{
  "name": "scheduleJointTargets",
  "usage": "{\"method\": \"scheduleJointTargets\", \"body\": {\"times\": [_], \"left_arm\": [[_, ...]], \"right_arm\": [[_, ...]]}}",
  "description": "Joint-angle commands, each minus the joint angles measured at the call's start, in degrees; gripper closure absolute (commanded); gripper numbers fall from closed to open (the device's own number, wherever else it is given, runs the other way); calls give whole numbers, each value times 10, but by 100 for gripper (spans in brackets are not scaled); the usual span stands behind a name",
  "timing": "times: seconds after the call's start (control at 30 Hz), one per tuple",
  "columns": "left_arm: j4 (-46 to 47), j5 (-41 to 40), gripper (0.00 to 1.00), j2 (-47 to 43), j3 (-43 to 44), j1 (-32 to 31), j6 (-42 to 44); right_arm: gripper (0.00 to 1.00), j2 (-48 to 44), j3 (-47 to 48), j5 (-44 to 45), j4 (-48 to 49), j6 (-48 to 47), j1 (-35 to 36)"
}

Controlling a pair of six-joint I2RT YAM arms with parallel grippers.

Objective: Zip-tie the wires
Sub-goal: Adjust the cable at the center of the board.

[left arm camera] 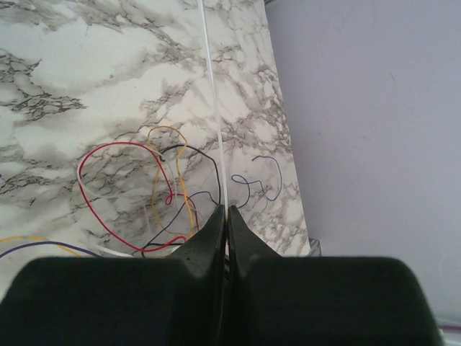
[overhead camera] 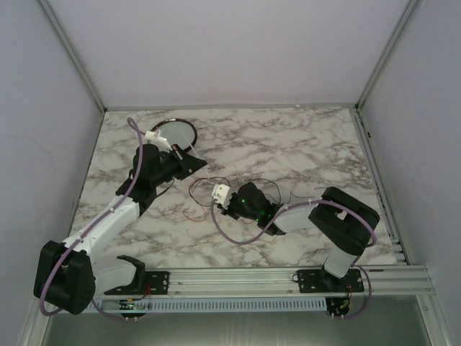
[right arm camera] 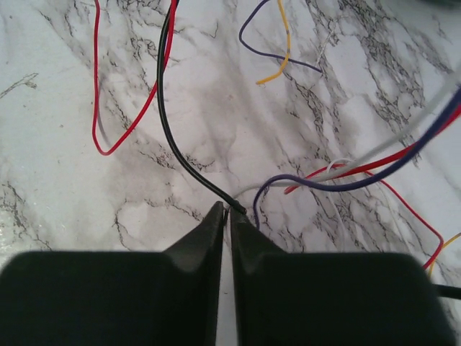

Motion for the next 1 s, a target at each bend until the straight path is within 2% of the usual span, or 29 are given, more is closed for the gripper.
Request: {"method": "scheduleJointTargets", "body": {"times": [0.0, 0.23, 0.53, 0.97], "left_arm": [[23, -6, 100, -14, -8, -3, -9], [28, -15, 100, -12, -19, -4, -12], [43, -24, 100, 1, -32, -8, -14], [74, -24, 100, 26, -53, -22, -26]], "right_arm": [[100, -1, 10, 5, 29, 9, -6], [100, -32, -1, 4, 42, 25, -18], [100, -62, 1, -8, 9, 21, -16], [100, -68, 29, 8, -4, 17, -16]]}}
